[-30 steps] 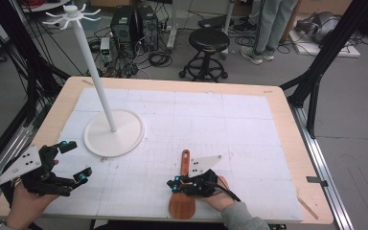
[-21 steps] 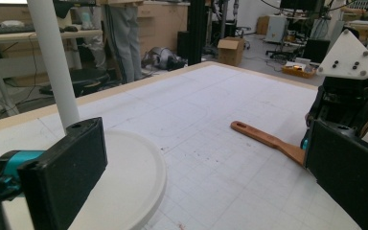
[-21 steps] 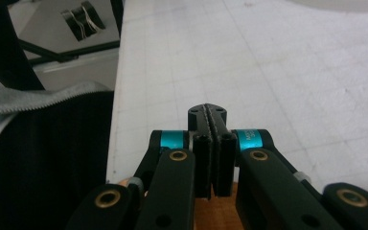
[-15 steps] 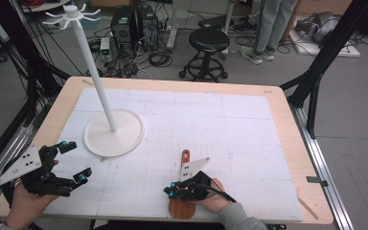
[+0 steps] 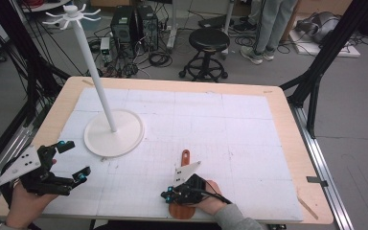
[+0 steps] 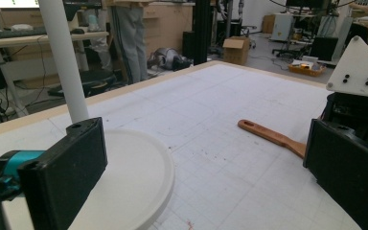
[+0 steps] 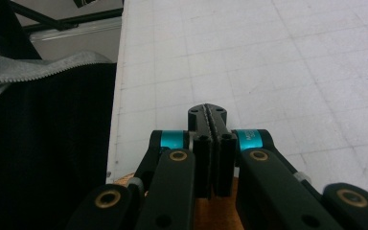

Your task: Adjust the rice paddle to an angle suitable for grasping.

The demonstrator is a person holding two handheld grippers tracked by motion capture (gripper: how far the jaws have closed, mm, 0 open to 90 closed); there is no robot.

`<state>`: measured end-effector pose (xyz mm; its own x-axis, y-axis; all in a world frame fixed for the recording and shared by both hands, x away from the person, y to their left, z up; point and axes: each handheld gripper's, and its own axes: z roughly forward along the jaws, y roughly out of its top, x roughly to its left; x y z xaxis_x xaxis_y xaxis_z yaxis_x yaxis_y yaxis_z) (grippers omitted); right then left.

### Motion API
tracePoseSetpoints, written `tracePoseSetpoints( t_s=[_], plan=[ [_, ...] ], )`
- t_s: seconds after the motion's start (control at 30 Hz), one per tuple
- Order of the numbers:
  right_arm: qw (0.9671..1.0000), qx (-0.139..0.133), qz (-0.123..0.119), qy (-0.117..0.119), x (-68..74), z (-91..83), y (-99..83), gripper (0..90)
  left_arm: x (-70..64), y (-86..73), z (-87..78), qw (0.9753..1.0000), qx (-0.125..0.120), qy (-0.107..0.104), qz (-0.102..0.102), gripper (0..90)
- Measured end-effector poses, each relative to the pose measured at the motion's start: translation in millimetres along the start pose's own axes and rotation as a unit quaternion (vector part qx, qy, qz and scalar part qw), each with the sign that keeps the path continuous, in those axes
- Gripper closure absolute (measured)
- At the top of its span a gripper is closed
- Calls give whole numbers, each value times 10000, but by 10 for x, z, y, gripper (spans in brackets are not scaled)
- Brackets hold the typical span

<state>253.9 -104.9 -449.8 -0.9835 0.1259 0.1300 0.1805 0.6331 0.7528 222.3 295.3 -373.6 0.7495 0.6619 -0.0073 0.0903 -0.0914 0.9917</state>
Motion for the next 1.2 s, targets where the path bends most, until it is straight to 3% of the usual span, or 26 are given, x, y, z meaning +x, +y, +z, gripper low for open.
tracePoseSetpoints(
  t_s=[0.67, 0.97, 1.2],
  plan=[
    [9998, 157, 93, -49, 52, -147, -98, 890, 12, -28, -2, 10000, 57, 25, -21, 17],
    [9990, 227, 343, -148, 71, -338, -244, 890, 10, -53, 19, 9999, 109, 14, -42, 18],
    [9988, 210, 408, -162, 62, -387, -288, 889, 16, -59, 17, 9999, 120, 23, -51, 18]
  ],
)
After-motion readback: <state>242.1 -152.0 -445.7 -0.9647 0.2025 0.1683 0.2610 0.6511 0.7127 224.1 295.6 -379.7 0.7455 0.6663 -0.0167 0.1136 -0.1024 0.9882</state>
